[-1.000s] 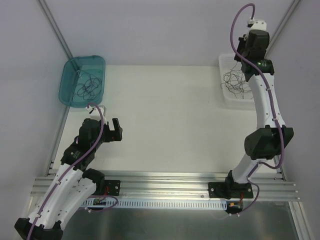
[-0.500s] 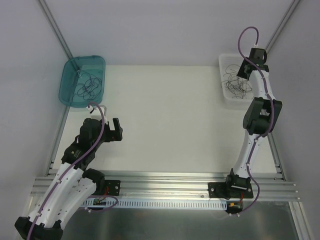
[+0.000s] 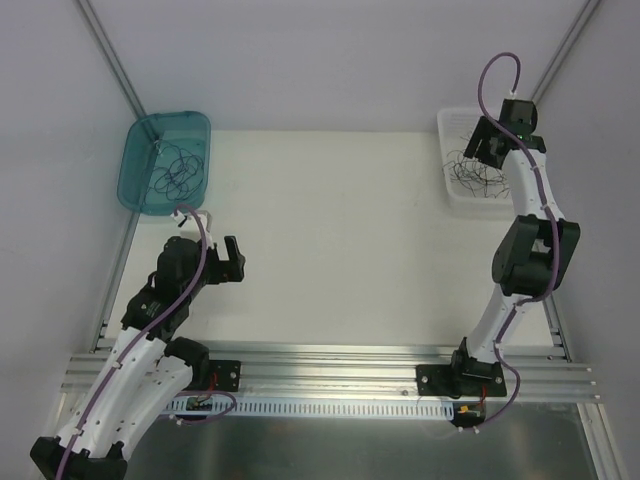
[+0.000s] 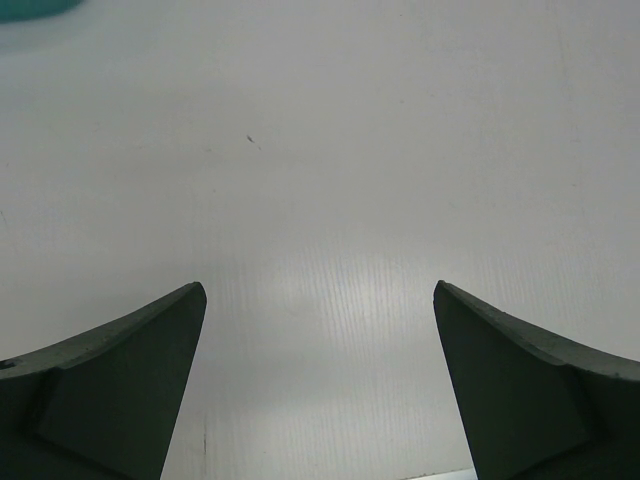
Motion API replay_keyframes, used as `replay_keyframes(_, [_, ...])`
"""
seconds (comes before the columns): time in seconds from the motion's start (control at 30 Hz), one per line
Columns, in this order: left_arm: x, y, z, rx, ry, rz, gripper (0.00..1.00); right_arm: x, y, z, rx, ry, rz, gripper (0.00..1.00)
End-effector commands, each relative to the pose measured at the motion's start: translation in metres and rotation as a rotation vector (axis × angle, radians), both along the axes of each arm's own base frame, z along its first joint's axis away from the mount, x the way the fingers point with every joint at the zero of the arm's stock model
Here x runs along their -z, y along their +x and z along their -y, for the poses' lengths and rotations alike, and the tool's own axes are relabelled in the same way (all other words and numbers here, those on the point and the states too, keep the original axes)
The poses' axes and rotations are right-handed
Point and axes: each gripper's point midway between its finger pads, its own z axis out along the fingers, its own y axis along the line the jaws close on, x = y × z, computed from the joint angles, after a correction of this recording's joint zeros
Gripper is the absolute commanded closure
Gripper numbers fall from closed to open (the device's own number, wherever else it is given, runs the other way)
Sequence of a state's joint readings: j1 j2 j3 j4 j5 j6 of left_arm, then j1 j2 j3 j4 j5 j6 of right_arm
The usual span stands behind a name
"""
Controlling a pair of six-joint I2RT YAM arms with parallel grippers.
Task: Untangle the cables
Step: Place the cable in the bin.
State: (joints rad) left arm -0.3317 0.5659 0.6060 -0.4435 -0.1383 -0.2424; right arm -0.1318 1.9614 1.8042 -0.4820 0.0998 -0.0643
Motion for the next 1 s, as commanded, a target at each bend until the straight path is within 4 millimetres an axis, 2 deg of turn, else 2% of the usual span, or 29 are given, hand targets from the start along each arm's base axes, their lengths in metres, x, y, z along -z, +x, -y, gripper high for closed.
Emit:
replay_keyframes(0.0, [-0.008, 0.003, -0.001, -0.002, -0.008, 0.049, 0.01, -0.084, -0.012, -0.019, -0.016, -0.041, 0.199, 0.27])
replay_keyframes(0.07, [-0.010, 0.003, -0.001, -0.003, -0.013, 0.056, 0.01, -0.094, -0.015, -0.030, -0.016, -0.043, 0.230, 0.27])
replay_keyframes(0.2, [-0.010, 0.002, -0.001, -0.001, -0.013, 0.056, 0.01, -0.074, -0.013, -0.045, 0.059, 0.028, 0.233, 0.29])
replay_keyframes(0.27, [-0.010, 0.002, -0.001, 0.000, -0.014, 0.056, 0.01, -0.068, -0.005, -0.053, 0.092, 0.072, 0.259, 0.32])
replay_keyframes(0.3, [-0.009, 0.002, -0.001, -0.001, -0.012, 0.054, 0.01, -0.056, 0.001, -0.056, 0.097, 0.086, 0.244, 0.33])
replay_keyframes(0.37, [-0.009, 0.002, -0.001, -0.002, -0.012, 0.055, 0.01, -0.045, 0.012, -0.061, 0.123, 0.141, 0.245, 0.35])
replay_keyframes(0.4, [-0.010, 0.002, -0.001, -0.003, -0.013, 0.056, 0.01, -0.026, 0.019, -0.062, 0.132, 0.153, 0.216, 0.37])
replay_keyframes(0.47, [-0.009, 0.002, -0.001, -0.002, -0.012, 0.056, 0.01, -0.020, 0.030, -0.065, 0.134, 0.181, 0.224, 0.42])
replay_keyframes(0.53, [-0.010, 0.002, 0.000, 0.002, -0.017, 0.056, 0.01, -0.003, 0.042, -0.070, 0.128, 0.210, 0.197, 0.44])
replay_keyframes(0.67, [-0.009, 0.002, 0.001, 0.006, -0.020, 0.054, 0.01, 0.022, 0.054, -0.073, 0.166, 0.253, 0.183, 0.44])
replay_keyframes(0.87, [-0.008, 0.002, 0.001, 0.008, -0.019, 0.048, 0.01, 0.041, 0.065, -0.071, 0.235, 0.333, 0.226, 0.47])
replay_keyframes(0.97, [-0.008, 0.002, 0.001, 0.007, -0.019, 0.049, 0.01, 0.043, 0.068, -0.073, 0.235, 0.361, 0.249, 0.49])
